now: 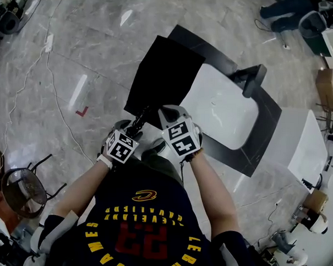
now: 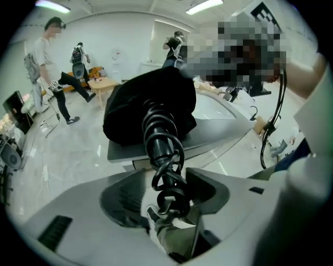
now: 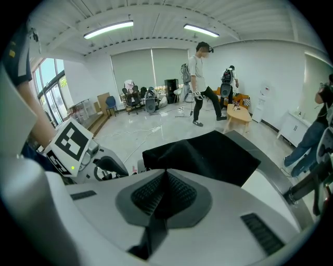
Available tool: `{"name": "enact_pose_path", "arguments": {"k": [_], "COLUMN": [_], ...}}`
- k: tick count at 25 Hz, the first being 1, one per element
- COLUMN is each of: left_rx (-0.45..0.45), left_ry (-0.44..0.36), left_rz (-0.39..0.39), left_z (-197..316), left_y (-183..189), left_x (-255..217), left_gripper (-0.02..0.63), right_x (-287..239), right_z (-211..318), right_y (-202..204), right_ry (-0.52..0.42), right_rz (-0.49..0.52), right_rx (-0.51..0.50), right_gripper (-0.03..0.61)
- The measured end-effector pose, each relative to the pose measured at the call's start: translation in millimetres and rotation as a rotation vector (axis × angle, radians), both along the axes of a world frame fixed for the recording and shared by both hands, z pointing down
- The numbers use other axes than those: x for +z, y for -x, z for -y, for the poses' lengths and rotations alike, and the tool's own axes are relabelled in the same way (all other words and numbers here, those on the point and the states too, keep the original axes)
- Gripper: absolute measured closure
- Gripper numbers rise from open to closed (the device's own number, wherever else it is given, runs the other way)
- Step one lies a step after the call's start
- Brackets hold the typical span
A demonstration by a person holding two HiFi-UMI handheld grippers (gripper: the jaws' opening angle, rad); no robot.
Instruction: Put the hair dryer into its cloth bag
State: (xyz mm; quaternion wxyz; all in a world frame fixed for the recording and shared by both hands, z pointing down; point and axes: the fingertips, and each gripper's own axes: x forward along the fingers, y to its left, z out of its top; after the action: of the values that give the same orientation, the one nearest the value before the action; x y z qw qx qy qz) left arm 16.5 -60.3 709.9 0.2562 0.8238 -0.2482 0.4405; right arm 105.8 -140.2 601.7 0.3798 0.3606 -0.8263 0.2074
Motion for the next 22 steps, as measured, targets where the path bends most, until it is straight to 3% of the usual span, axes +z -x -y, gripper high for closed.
{"name": "enact_pose_path", "arguments": {"k": [1,2,6,11,22], "left_rx": [0.007,0.01,-0.013,-0.057,-0.21], "left_ry": [0.003,0.0,-0.03,-0.052,-0.103], "left_rz": [-0.015,-0.027,-0.075,-0.1,-0.184], "left_z": [-1,-2,8,35,103], "left_y": [-2,-5,-14,-32,-74], "left_x": [0,-2,-17,-25,-23], "left_gripper": [0.422,0.44,0.446,0.446,0.446], "right_x": [0,0,-3,-10,-10], "right_z": [0,0,-3,-5,-5], "right_y": [0,0,2,4,2], "right_ry": [0.001,0.001,0.014,0.078,0.104], "right_rz": [0.0,-0.001,0.018,0.147,0.181], "right_rx": [0.001,0.002,0.009,0.074,0.117], "right_gripper": [0.565,0.565,0.565,0.565,0.565]}}
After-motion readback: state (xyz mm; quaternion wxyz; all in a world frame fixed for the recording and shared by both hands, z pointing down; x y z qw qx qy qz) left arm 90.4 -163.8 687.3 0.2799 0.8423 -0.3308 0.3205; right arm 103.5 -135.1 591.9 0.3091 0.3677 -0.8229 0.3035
